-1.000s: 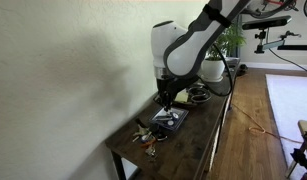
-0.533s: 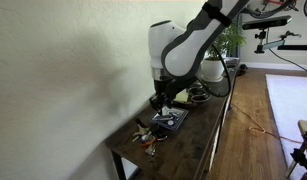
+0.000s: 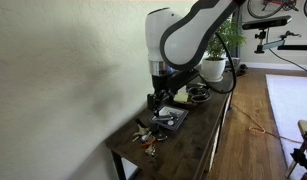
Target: Put two sets of keys on top of the blue and white object.
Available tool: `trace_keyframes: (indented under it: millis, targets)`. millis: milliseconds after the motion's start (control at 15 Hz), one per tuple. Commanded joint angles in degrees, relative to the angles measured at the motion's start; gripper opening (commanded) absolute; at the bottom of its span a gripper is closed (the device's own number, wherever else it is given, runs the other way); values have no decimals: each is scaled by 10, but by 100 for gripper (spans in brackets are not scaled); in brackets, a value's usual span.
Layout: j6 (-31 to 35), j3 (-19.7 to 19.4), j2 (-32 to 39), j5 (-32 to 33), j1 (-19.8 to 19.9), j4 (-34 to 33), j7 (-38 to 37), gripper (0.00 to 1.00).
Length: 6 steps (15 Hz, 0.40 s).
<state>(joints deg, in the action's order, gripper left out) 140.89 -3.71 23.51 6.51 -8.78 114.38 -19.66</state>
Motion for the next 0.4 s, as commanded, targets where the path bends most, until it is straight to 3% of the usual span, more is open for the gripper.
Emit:
trace_keyframes:
  millis: [0, 333]
  targets:
    - [-30, 20, -54, -16, 10, 44, 30, 100]
    - [-23, 20, -34, -3, 5, 24, 13, 100]
